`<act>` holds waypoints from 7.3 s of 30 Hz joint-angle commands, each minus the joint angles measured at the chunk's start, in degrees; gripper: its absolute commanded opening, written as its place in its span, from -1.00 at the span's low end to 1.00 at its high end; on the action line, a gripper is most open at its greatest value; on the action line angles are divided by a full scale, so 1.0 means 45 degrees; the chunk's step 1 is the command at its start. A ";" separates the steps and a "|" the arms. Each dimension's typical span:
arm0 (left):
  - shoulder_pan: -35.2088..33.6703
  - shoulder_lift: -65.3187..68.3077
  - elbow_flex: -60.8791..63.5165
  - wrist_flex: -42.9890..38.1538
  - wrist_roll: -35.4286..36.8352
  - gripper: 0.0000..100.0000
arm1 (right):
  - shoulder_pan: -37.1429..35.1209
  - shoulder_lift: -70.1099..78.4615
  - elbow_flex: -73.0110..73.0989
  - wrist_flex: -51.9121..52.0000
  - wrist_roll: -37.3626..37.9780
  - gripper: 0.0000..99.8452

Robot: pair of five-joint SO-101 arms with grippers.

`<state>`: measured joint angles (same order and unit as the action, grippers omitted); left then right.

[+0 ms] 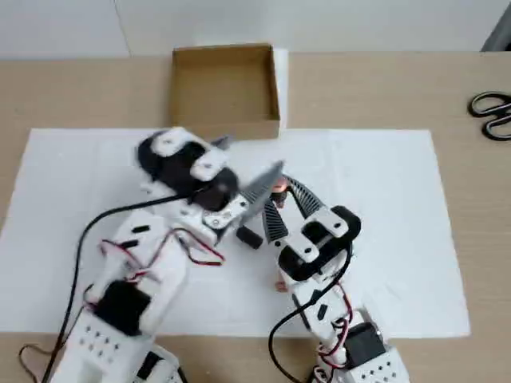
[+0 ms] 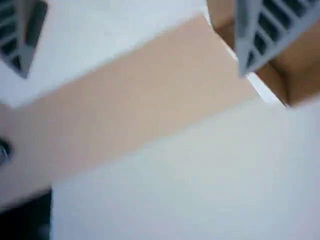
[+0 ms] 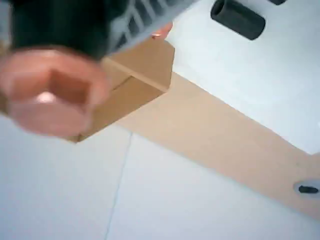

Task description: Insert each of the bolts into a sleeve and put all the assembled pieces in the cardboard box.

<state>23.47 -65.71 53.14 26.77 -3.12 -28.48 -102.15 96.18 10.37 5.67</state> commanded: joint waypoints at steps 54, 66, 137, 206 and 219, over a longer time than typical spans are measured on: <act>-1.0022 -0.8420 0.9368 0.0488 -0.0039 -0.99 | 0.1905 2.5758 -2.1861 -0.1045 0.1407 -0.99; -1.0022 -0.8420 0.9368 0.0488 -0.0039 -0.99 | 0.1807 3.3748 -3.0828 -0.0361 0.1465 -0.99; -1.9145 -0.8420 0.8117 0.2618 0.0020 -0.99 | -0.2803 3.6366 -4.2784 1.8452 -0.1426 -0.59; -1.9302 -0.8420 0.8098 0.3927 0.0020 -0.99 | -0.3116 3.9863 -4.1143 1.6400 0.5861 -0.94; -1.9263 -0.8420 0.8078 0.3927 0.0020 -0.99 | -0.2510 3.6210 -4.1123 1.8178 0.5822 -0.99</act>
<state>-63.30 -102.99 92.09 44.53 -3.12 -41.41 68.66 -88.26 90.20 31.60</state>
